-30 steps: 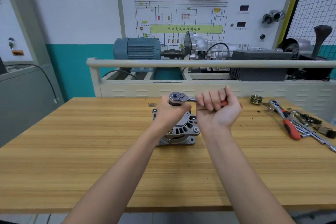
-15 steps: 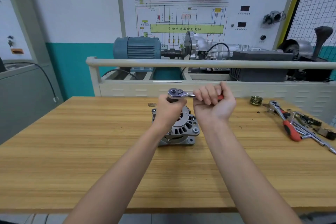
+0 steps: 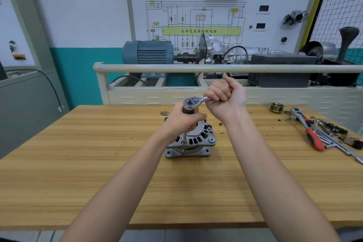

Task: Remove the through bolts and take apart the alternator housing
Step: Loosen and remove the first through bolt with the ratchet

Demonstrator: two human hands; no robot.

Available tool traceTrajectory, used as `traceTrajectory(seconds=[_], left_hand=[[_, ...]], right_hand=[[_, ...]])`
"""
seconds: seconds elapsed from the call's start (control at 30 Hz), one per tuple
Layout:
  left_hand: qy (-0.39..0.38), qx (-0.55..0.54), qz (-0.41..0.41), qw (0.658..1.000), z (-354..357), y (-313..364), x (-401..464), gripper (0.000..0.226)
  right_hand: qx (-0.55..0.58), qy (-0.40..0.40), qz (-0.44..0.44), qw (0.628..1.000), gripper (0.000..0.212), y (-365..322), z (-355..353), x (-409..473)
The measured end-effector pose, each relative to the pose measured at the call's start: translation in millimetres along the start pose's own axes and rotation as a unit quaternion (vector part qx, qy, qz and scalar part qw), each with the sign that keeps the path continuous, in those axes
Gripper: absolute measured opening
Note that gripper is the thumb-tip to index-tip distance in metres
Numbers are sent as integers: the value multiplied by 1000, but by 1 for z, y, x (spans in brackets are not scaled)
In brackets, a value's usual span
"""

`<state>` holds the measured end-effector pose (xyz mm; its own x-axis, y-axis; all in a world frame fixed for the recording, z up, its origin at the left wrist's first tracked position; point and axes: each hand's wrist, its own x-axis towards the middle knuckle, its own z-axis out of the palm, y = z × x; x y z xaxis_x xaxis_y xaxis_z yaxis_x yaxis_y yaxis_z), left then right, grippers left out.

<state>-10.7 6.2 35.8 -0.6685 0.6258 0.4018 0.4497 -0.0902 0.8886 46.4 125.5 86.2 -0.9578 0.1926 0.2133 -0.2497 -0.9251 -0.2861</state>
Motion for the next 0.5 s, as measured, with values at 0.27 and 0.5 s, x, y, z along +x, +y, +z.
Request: traceTrajectory(seconds=[0.27,0.5], left_hand=[[221,-57,15,973,26,-5,-2,47],[-80,12,-1,997,-6,9,-5,33]], right_hand=[[2,-6,-201,980,51,28,-9,-38],[-14,-16,13,1000,39,-2,0,-3]])
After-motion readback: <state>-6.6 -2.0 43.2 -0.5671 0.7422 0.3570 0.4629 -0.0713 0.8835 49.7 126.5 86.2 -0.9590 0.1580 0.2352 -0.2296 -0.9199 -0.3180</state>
